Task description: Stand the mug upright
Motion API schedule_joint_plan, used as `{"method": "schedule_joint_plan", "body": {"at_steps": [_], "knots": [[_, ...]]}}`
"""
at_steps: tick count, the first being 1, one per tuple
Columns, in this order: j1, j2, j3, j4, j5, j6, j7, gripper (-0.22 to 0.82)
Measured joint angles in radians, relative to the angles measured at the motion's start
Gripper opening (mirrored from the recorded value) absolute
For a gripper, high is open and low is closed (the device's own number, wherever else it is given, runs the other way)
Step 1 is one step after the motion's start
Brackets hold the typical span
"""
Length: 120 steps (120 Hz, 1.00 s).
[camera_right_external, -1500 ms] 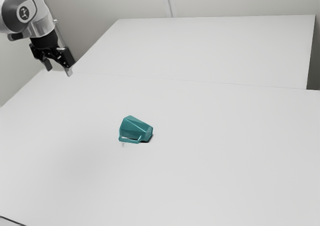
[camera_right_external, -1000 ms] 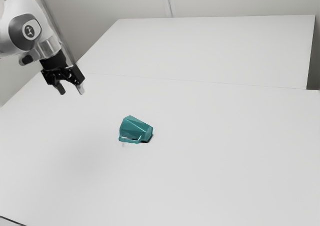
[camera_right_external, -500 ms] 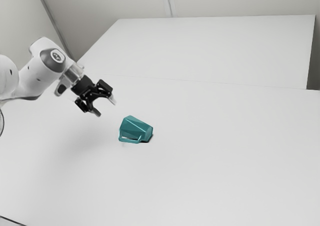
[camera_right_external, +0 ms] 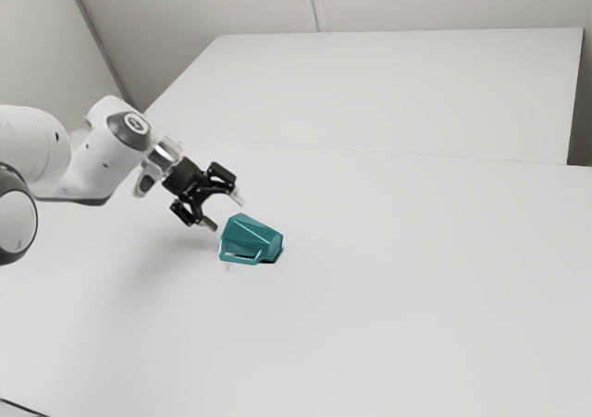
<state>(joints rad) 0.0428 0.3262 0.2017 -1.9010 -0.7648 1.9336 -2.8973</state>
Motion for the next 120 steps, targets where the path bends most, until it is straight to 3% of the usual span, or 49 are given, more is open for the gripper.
{"method": "schedule_joint_plan", "body": {"at_steps": [63,90,104,120], "knots": [[-0.014,0.044,-0.044,-0.012,-0.103,0.016,0.0,0.59],[-0.02,0.044,-0.044,-0.007,-0.1,0.051,0.0,0.08],[-0.027,0.037,-0.044,-0.005,-0.103,0.06,0.0,-0.07],[-0.042,0.03,-0.045,0.011,-0.103,0.066,0.0,-0.13]]}}
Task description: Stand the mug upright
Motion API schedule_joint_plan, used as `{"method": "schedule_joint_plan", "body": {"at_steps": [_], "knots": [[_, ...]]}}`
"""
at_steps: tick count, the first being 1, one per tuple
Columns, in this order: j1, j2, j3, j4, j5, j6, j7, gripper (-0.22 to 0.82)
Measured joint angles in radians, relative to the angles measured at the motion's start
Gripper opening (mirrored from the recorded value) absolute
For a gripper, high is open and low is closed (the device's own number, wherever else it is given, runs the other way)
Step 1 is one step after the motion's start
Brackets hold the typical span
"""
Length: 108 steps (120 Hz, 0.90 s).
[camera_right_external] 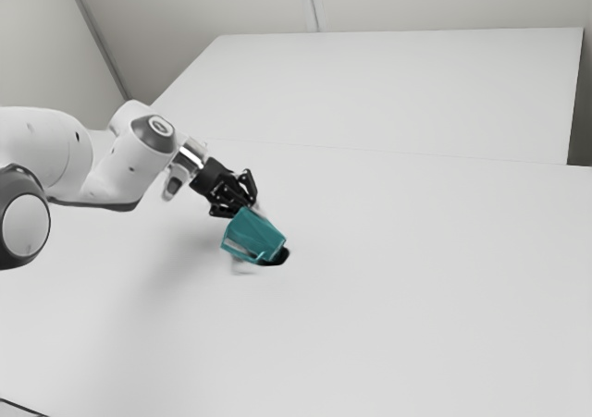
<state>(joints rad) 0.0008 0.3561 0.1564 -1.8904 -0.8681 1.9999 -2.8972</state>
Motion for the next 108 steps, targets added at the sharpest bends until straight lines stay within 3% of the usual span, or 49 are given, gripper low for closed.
{"method": "schedule_joint_plan", "body": {"at_steps": [36,48,82,96,108], "knots": [[-0.024,-0.014,0.0,0.003,0.001,0.007,0.0,-0.17],[-0.05,-0.087,-0.001,-0.013,0.075,0.014,0.0,-0.18],[-0.173,-0.363,-0.06,-0.25,0.675,0.136,0.0,-0.18],[-0.218,-0.407,-0.085,-0.324,0.878,0.225,0.0,-0.18],[-0.192,-0.435,-0.108,-0.374,1.005,0.3,0.0,-0.18]]}}
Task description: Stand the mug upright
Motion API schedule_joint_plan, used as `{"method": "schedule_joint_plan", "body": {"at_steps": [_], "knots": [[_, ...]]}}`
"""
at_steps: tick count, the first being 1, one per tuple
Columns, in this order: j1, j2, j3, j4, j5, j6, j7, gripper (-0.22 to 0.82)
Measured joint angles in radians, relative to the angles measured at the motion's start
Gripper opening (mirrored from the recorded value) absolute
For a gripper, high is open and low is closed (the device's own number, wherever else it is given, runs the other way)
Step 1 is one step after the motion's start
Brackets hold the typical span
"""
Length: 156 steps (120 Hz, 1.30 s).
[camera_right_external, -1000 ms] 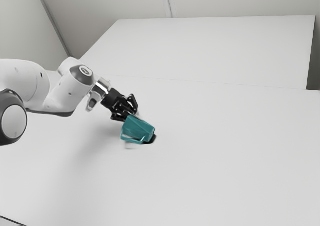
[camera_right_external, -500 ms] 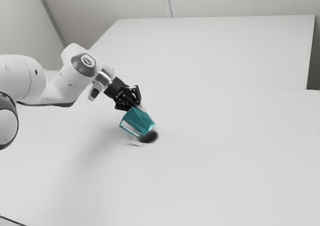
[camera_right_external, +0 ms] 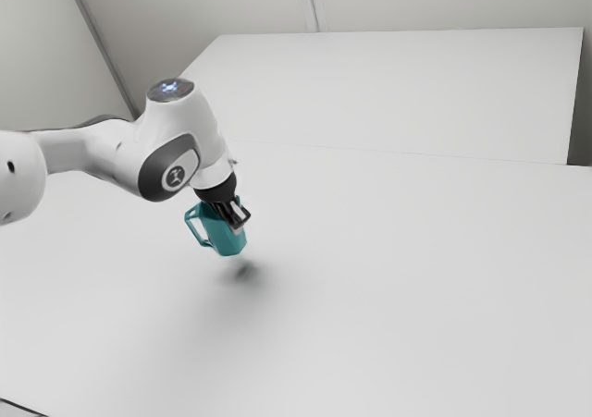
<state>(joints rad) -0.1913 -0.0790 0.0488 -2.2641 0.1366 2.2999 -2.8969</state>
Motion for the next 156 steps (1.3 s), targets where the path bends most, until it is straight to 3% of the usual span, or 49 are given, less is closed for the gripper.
{"method": "schedule_joint_plan", "body": {"at_steps": [29,51,156], "knots": [[0.032,-0.086,-0.016,-0.128,0.099,0.153,0.0,-0.18],[0.033,-0.094,-0.018,-0.164,0.006,0.202,0.0,-0.18],[0.038,-0.025,-0.019,-0.189,-0.041,0.125,0.0,-0.16]]}}
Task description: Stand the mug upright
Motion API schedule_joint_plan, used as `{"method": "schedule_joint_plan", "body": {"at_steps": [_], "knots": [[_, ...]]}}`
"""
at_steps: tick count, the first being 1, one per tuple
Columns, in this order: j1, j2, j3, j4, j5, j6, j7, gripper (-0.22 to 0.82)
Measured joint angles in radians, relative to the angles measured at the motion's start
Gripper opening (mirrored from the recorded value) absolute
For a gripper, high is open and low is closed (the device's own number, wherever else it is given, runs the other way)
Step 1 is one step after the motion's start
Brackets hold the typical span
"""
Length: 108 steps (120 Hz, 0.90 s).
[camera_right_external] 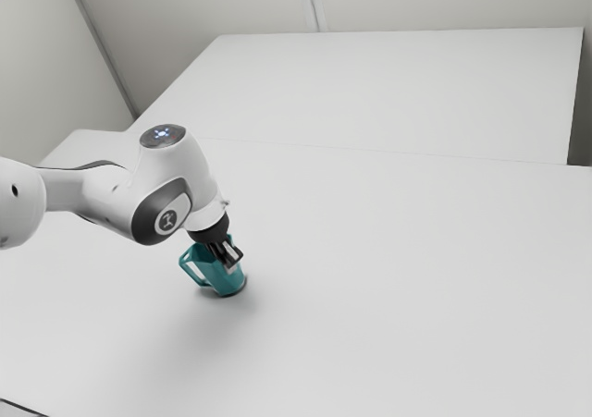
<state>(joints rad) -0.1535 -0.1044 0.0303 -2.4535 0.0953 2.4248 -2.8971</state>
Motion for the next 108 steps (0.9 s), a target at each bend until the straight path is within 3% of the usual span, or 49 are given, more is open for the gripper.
{"method": "schedule_joint_plan", "body": {"at_steps": [22,40,72,108], "knots": [[-0.001,-0.007,-0.001,0.0,0.009,-0.004,0.0,0.24],[-0.003,-0.054,-0.002,0.0,0.011,-0.013,0.0,0.42],[-0.009,-0.107,-0.016,0.066,0.006,-0.114,0.0,0.55],[-0.004,-0.027,-0.006,0.428,0.011,-0.378,0.0,0.59]]}}
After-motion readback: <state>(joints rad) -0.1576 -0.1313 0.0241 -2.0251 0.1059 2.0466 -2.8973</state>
